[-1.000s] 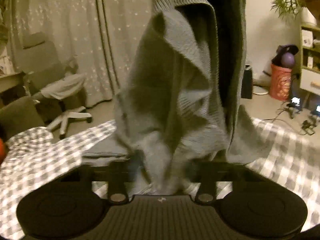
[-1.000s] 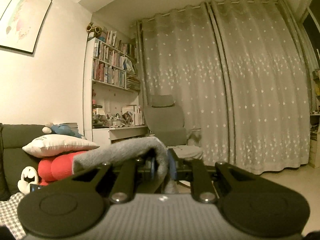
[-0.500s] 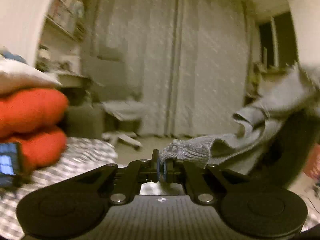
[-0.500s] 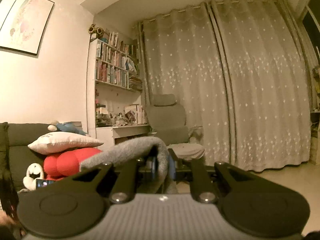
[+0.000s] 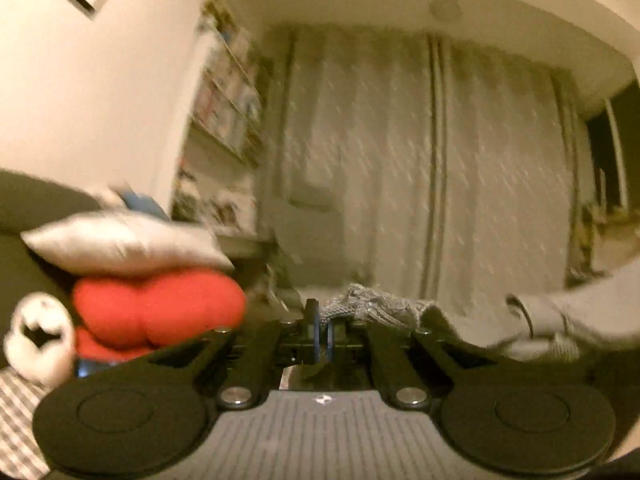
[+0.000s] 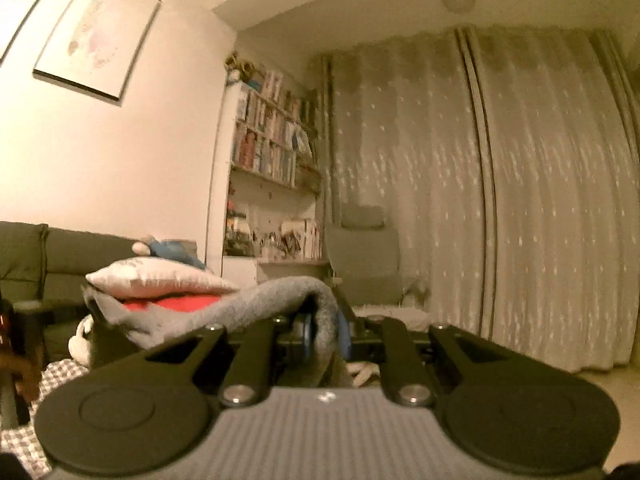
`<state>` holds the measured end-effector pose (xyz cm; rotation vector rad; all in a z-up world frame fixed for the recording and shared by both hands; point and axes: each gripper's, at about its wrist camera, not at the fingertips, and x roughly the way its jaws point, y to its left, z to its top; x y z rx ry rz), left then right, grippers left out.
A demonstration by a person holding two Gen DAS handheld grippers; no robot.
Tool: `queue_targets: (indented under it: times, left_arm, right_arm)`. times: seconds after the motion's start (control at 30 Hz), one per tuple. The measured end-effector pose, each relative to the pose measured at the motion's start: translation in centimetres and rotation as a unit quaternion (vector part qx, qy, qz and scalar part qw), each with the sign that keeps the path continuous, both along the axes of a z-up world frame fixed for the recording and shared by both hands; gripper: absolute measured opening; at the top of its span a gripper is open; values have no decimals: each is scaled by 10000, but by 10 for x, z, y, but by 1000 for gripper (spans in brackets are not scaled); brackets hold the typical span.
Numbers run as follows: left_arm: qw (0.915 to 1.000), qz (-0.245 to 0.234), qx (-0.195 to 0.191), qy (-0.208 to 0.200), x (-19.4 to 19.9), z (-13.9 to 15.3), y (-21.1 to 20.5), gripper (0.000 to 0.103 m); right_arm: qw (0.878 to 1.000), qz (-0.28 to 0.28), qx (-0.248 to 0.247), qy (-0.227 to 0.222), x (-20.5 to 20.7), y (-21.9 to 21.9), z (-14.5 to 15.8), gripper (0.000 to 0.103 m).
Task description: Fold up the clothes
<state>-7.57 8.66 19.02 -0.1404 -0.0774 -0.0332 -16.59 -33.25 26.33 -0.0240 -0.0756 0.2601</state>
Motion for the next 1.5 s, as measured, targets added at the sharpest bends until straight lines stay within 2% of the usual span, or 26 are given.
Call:
queue_targets:
  times: [0.1, 0.2, 0.3, 0.5, 0.73, 0.83, 0.9, 0.97, 1.07, 1.2, 1.3, 1.4, 1.5]
  left_arm:
    - [9990, 210, -113, -382, -12, 29, 17, 3]
    - [9978, 247, -21, -617, -14, 54, 24, 3]
    - [9959, 304, 130, -839, -21, 69, 26, 3]
    - [9899, 446, 183, -1335, -51, 92, 27, 3]
    - [9704, 771, 551, -2221, -68, 143, 22, 3]
    - [9637, 867, 788, -2401, -61, 161, 19, 3]
    - [9636, 870, 944, -2344, -48, 164, 18, 3]
    - [9670, 835, 1164, -2108, -25, 156, 14, 3]
    - [9735, 773, 1500, -1540, 23, 125, 5, 3]
    - [9785, 676, 1861, -574, 110, 55, -12, 3]
    - [9815, 520, 1810, 350, 184, -2, -31, 3]
    - [9766, 293, 1659, 1338, 249, -54, -46, 4]
    - [9597, 60, 1530, 2357, 298, -102, -57, 12]
  right_arm:
    - [9996, 108, 97, -234, -12, 0, 18, 9]
    - [9993, -6, -107, -366, -15, 9, 28, 9]
    - [9987, -106, -178, -474, -21, 13, 33, 8]
    - [9927, -285, -14, -1175, -51, 13, 57, 8]
    - [9773, -409, -110, -2075, -83, 24, 103, 8]
    - [9779, -471, -106, -2034, -73, 22, 117, 8]
    - [9806, -519, -74, -1887, -60, 19, 121, 8]
    - [9856, -576, -30, -1593, -38, 14, 117, 8]
    - [9938, -707, -24, -855, 12, 7, 86, 8]
    - [9957, -904, -12, 179, 87, -4, 34, 8]
    - [9894, -1098, 80, 947, 149, -14, -13, 8]
    - [9776, -1267, 241, 1663, 204, -25, -61, 8]
    - [9621, -1389, 207, 2338, 255, -30, -108, 8]
